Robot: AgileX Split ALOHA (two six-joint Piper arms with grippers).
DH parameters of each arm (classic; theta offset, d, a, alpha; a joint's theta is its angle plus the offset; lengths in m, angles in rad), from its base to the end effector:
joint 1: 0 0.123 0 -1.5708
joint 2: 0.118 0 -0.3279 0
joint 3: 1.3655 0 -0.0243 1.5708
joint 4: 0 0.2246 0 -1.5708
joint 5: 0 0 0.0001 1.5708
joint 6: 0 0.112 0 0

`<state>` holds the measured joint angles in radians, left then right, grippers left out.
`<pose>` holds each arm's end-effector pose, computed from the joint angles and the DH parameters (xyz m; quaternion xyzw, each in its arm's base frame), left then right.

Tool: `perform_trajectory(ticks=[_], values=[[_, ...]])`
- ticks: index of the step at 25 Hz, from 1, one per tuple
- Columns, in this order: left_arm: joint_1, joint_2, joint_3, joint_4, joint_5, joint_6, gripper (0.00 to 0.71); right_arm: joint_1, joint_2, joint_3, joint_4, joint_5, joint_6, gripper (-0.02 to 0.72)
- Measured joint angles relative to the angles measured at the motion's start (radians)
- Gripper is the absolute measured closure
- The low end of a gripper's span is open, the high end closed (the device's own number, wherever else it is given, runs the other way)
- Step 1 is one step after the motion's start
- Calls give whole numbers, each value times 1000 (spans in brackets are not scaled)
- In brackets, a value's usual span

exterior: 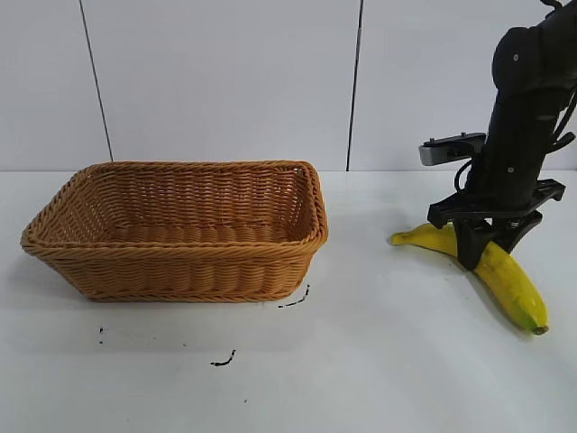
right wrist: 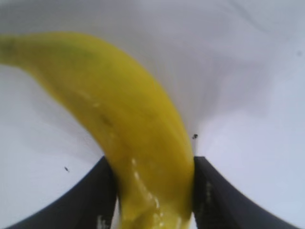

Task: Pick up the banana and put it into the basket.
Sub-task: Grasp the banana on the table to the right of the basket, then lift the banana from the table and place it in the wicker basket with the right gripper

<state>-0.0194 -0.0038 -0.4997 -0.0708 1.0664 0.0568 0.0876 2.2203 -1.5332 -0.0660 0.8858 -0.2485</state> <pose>-0.0535 -0.0059 0.2545 0.0340 0.8526 -0.0256 0.5209 0.4352 0.0325 0.1408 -0.1865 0.9812 -0.0298 0.0403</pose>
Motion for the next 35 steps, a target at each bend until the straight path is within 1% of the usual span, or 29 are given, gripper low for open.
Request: perform_trajectory(ticks=[3,6,8,11,14,17,22,26,29,32,35], values=[[0,0,0,0,0,0,17,0,0,-3,-17,7,0,405],[0,0,0,0,0,0,17,0,-2,-31,-18,43,6,405],[0,0,0,0,0,0,17,0,-18,-72,-6,87,14,405],[0,0,0,0,0,0,17,0,-65,-156,12,195,23,405],[0,0,0,0,0,0,17,0,-105,-248,23,281,24,405],[0,0,0,0,0,0,17,0,-128,-334,45,322,25,405],[0,0,0,0,0,0,17,2,-133,-462,121,326,26,405],[0,0,0,0,0,0,17,36,-133,-514,123,328,26,405],[0,0,0,0,0,0,17,84,-133,-532,121,329,25,405],[0,0,0,0,0,0,17,152,-133,-540,121,328,25,405],[0,0,0,0,0,0,17,225,-133,-544,117,302,21,405]])
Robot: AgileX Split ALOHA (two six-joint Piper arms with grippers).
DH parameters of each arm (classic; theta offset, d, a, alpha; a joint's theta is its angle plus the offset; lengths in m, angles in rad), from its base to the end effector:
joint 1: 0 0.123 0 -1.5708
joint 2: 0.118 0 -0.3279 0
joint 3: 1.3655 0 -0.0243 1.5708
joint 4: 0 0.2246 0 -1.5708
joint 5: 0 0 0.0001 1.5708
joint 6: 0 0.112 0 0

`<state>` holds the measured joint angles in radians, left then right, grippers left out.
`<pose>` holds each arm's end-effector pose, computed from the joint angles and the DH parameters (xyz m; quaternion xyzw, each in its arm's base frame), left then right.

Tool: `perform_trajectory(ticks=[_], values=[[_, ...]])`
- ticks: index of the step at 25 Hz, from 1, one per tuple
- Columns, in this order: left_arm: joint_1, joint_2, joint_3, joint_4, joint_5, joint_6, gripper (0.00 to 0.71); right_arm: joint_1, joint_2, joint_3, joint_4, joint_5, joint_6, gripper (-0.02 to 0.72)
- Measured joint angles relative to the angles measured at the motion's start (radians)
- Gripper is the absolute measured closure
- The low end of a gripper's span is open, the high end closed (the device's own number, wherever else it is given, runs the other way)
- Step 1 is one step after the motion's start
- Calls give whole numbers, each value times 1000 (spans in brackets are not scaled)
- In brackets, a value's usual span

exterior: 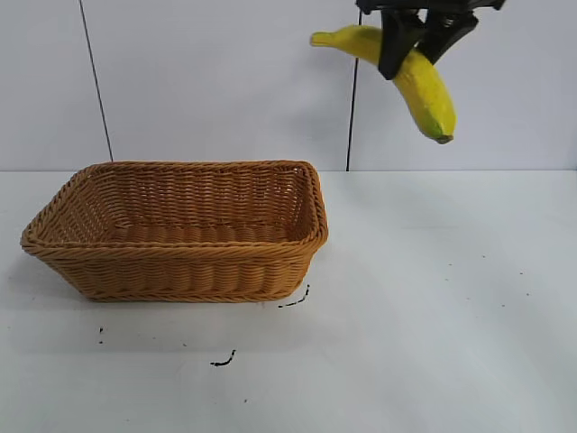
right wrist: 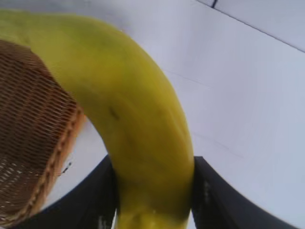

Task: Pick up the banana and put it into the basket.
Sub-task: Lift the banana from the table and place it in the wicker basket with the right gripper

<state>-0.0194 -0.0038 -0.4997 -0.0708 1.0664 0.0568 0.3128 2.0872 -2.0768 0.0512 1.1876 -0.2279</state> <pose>-0.0535 -0.0059 0.2545 0.0340 0.8526 -0.0256 0.5209 0.4418 0.1485 0.3283 -0.2562 0.9390 0.0349 0.2267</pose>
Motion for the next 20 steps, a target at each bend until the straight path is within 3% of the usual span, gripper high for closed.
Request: perform_trajectory(ticks=[7,15,20], values=[[0,0,0,0,0,0,17,173,0,-1,1,-128,-112,405],[0,0,0,0,0,0,17,303,33,-3,-5,-457,-197,405],[0,0,0,0,0,0,17,322,141,-3,-65,-517,-251,405]])
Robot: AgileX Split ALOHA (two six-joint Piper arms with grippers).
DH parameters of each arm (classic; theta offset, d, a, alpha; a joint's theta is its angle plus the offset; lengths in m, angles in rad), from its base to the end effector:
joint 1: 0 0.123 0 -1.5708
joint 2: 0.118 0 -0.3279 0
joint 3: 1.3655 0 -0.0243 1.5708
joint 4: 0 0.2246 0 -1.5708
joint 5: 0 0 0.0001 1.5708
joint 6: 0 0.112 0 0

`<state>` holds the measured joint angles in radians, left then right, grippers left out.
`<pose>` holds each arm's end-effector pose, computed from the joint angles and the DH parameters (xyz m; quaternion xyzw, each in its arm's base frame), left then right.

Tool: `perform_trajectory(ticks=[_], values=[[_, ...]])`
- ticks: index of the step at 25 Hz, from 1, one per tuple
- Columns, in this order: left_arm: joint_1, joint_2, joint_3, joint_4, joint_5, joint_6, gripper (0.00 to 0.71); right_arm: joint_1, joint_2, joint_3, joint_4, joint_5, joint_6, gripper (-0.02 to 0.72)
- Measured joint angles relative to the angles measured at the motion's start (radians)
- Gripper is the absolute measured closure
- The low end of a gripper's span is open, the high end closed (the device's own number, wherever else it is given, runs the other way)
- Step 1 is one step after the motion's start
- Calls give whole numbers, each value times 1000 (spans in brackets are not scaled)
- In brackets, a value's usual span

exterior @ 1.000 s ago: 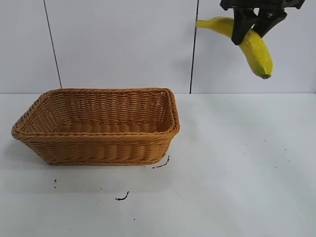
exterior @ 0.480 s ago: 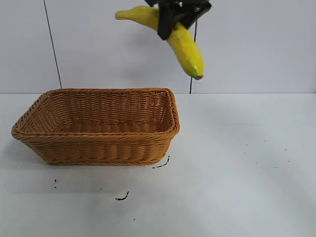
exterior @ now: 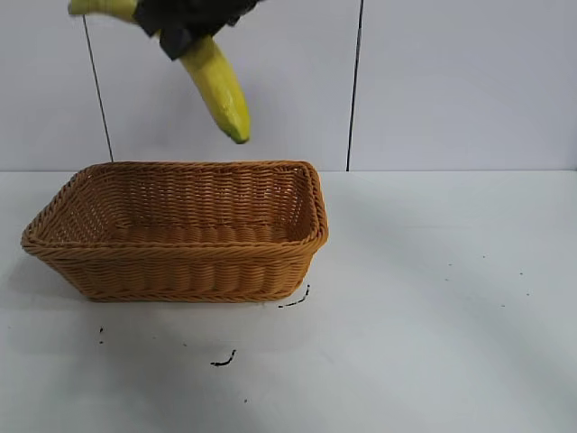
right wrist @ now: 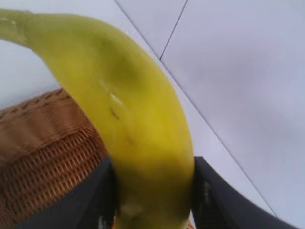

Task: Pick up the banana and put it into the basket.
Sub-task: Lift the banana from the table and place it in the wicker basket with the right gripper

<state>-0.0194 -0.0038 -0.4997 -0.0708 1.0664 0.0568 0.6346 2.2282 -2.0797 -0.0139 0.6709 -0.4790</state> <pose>-0.0535 -0.0059 0.2545 0.0340 0.8526 -0.0256 0.5209 0.4342 0.3184 0.2928 -0.4854 0.7737 0.0255 0.4064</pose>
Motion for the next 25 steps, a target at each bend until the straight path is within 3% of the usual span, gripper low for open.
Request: perform_trajectory(ticks=[18,20,22,25], values=[[0,0,0,0,0,0,17,3,131,6,14,-6,-7,402],[0,0,0,0,0,0,17,3,131,6,14,-7,-7,310],[0,0,0,0,0,0,17,3,131,6,14,-11,-7,134],[0,0,0,0,0,0,17,3,131,6,14,-12,-7,38]])
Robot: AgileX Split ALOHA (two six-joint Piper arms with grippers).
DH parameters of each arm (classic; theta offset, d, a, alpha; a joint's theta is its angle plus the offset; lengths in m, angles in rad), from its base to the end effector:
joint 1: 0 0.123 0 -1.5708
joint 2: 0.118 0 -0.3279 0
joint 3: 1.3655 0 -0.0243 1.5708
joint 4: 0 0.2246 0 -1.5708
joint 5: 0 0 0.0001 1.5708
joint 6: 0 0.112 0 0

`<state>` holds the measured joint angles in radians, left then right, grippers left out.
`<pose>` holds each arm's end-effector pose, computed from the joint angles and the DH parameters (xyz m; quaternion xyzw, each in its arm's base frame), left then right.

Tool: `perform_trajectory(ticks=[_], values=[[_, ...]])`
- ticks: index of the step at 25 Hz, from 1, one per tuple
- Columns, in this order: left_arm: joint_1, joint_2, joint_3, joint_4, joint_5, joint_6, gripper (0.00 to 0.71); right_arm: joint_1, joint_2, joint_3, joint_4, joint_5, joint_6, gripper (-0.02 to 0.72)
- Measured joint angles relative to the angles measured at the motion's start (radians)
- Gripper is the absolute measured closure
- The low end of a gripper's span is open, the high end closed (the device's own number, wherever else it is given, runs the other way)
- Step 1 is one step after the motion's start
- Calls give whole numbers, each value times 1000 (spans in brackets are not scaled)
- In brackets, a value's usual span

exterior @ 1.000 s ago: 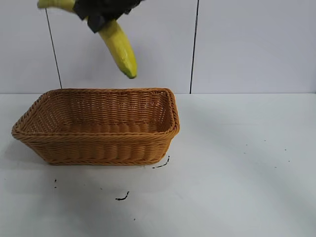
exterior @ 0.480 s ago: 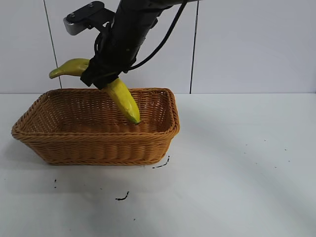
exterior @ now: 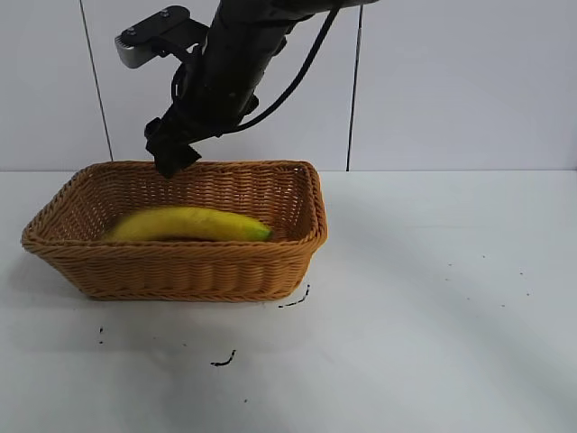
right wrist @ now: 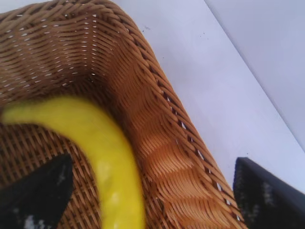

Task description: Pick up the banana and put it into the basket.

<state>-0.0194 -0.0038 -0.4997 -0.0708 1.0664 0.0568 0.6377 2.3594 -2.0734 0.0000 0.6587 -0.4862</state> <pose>-0.0535 -0.0059 0.2545 0.0340 0.8526 -0.0256 0.5209 0.4470 0.3312 0.2199 -0.4993 0.7930 0.0264 0.3482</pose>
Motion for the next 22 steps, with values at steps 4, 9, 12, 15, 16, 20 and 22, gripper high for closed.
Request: perform_trajectory(ticks=[4,9,12,15,16,20,22], values=[[0,0,0,0,0,0,17,0,-14,0,-15,1,14,13],[0,0,0,0,0,0,17,-1,-85,0,-26,22,160,13],[0,0,0,0,-1,0,17,-14,-122,0,-26,81,259,13],[0,0,0,0,0,0,17,-44,-153,0,-25,124,323,13],[0,0,0,0,0,0,17,-59,-163,0,-25,146,344,13],[0,0,0,0,0,0,17,-121,-191,-9,-25,292,418,13],[0,0,0,0,0,0,17,-159,-193,-13,-24,371,432,13]])
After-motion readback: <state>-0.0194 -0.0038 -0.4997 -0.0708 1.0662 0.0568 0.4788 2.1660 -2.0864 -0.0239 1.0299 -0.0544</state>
